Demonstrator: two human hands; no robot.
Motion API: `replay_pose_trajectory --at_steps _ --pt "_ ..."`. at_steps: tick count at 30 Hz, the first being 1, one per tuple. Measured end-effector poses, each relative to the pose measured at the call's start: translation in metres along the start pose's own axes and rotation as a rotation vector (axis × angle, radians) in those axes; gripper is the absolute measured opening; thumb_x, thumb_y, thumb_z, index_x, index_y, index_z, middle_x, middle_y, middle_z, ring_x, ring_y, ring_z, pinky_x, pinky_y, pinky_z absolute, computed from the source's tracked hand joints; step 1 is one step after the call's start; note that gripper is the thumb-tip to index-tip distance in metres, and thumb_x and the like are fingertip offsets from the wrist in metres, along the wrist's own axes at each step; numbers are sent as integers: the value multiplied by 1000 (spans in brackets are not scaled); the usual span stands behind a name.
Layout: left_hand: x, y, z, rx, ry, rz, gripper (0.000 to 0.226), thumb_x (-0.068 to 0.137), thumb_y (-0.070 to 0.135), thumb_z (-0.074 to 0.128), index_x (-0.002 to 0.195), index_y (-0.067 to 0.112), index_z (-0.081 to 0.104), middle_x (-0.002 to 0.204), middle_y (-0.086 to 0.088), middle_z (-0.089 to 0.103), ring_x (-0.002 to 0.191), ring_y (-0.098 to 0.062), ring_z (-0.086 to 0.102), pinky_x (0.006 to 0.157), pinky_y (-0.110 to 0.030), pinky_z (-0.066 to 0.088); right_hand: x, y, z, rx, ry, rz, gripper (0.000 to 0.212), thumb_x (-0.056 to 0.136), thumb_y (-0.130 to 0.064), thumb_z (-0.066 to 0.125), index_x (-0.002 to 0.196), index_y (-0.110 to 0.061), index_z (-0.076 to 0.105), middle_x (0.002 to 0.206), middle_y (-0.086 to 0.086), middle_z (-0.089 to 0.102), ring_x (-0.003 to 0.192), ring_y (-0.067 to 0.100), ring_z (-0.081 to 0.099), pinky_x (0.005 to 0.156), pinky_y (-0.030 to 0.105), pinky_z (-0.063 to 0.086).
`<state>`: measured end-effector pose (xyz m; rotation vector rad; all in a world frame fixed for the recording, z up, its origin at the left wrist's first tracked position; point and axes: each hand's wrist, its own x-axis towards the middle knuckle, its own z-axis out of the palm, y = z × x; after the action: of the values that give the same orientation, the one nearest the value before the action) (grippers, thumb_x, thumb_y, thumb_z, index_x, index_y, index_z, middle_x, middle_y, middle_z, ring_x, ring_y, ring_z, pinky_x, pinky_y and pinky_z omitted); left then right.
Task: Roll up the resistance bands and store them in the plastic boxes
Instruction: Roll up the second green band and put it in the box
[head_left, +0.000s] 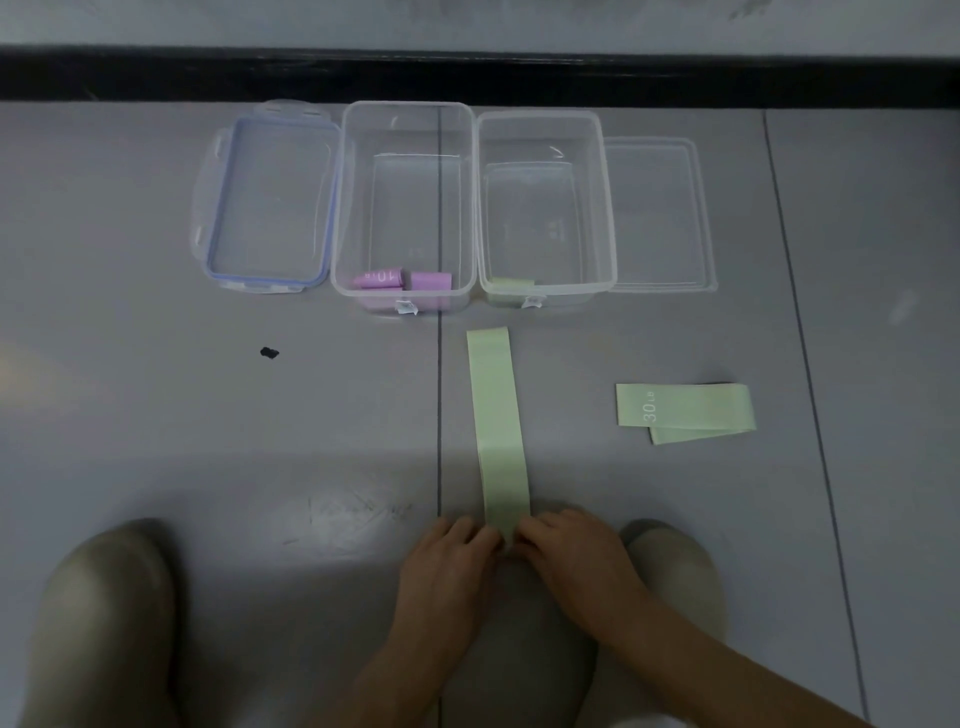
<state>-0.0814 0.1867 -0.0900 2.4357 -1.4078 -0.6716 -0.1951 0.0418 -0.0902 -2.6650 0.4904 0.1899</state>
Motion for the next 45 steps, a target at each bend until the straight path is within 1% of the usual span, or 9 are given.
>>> replay_pose_trajectory --at_steps 6,10,13,18,22,30,35,39,45 --pt "2 2 -3 -31 21 -21 9 88 35 55 83 28 55 84 7 53 75 -20 50 59 -37 44 -2 -1 0 48 -60 30 11 92 -39 49 87 -30 46 72 -5 60 58 20 58 45 35 45" --pt "3 6 -4 -58 32 -62 4 87 32 59 88 30 55 85 8 53 78 -18 52 60 -35 45 -6 -2 5 11 -103 -18 22 85 -25 65 98 -30 48 76 -6 63 57 17 60 45 34 49" --pt "7 8 -5 -61 45 -63 7 85 30 61 81 29 56 82 7 53 76 -18 52 59 -33 42 -2 -3 2 -37 -64 -72 27 78 -26 75 90 -28 51 70 -7 59 51 14 53 40 29 43" --pt "8 6 -3 -66 55 -49 8 83 29 61 79 26 54 82 6 52 76 -19 52 61 -33 42 2 1 -4 -102 -73 -178 34 70 -27 79 88 -28 50 69 -7 57 53 14 53 43 29 39" --pt "8 4 -1 -56 77 -28 11 86 31 57 77 25 57 81 5 52 75 -19 52 62 -33 43 3 0 -8 -95 -83 -87 33 68 -25 80 81 -29 49 67 -7 54 53 16 53 43 27 31" --pt "9 -4 -7 13 45 110 13 83 32 67 82 27 55 84 5 50 74 -21 50 60 -34 39 4 3 -8 9 -120 -23 12 91 -37 54 89 -30 44 76 -5 58 60 19 57 46 37 45" --pt "14 -5 -11 17 31 54 14 82 30 68 81 29 54 77 7 50 69 -20 50 58 -33 37 7 3 -12 81 -156 -1 21 94 -44 36 89 -28 48 83 -4 59 68 21 58 54 41 49" --pt "18 -3 -16 5 47 26 10 85 31 61 77 27 56 75 6 53 69 -19 51 57 -31 38 11 3 -13 47 -117 -16 20 96 -40 40 88 -25 52 83 -4 58 63 20 57 50 41 50" --pt "27 0 -22 32 24 0 17 76 22 74 75 24 58 77 4 54 67 -18 51 56 -26 30 19 3 -20 19 -123 -60 24 93 -43 34 95 -27 51 85 -4 59 62 19 57 49 38 51"
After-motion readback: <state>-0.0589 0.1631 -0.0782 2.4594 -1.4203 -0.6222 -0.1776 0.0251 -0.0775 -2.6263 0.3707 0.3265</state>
